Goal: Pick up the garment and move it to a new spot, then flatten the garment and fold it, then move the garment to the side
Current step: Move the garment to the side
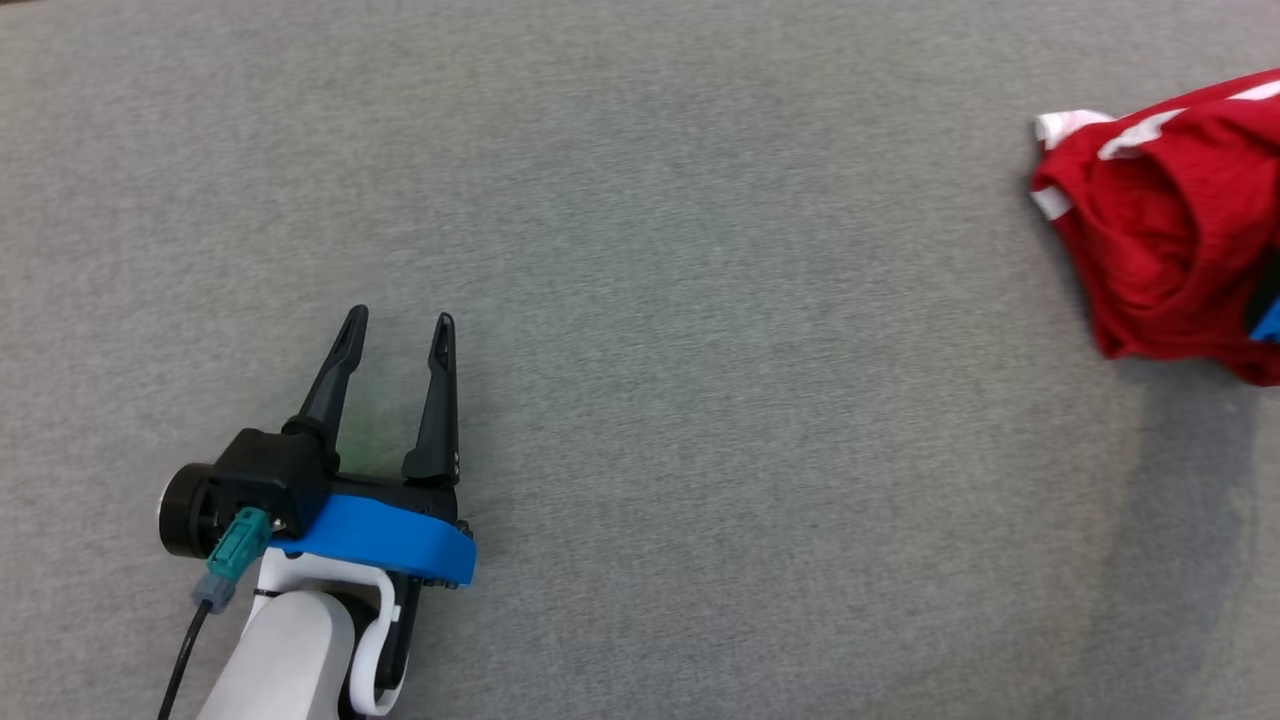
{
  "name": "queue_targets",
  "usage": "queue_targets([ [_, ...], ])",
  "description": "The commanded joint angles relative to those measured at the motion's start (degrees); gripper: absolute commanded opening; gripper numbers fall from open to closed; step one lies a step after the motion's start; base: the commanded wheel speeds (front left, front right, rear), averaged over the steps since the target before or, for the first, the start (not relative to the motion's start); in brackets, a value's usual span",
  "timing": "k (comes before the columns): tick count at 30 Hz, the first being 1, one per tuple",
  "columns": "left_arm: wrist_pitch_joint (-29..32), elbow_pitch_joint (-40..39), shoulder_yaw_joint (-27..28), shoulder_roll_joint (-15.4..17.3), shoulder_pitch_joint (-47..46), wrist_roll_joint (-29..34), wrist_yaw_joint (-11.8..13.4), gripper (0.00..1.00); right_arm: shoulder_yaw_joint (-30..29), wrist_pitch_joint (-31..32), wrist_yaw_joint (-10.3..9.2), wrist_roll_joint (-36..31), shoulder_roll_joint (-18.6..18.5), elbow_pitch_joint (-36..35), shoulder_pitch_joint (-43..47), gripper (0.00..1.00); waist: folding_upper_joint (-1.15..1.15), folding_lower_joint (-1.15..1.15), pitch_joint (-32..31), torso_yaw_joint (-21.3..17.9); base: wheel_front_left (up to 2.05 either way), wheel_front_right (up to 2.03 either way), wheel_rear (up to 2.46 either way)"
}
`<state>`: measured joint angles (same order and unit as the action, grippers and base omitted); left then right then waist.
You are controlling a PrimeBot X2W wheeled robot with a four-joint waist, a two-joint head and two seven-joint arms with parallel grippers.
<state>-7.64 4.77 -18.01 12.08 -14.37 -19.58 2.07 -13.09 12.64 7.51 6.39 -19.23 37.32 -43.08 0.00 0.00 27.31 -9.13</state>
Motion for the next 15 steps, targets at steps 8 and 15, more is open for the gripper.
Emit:
queue_targets([
  [8, -1.16, -0.19, -0.23, -0.4, 0.32, -0.55, 0.57, 1.0, -3.0, -0.1, -0.03, -3.01, -7.06, -0.25, -3.46, 1.0, 0.0, 0.0, 2.01, 4.5, 0.0, 0.0, 0.0],
  [15, -1.74, 0.62, -0.35, -0.66, -0.08, -0.99, 0.64, 1.0, -3.36, -4.92, -0.03, -4.93, -5.74, -0.22, -3.44, 1.0, 0.0, 0.0, 1.91, 4.7, 0.0, 0.0, 0.0],
])
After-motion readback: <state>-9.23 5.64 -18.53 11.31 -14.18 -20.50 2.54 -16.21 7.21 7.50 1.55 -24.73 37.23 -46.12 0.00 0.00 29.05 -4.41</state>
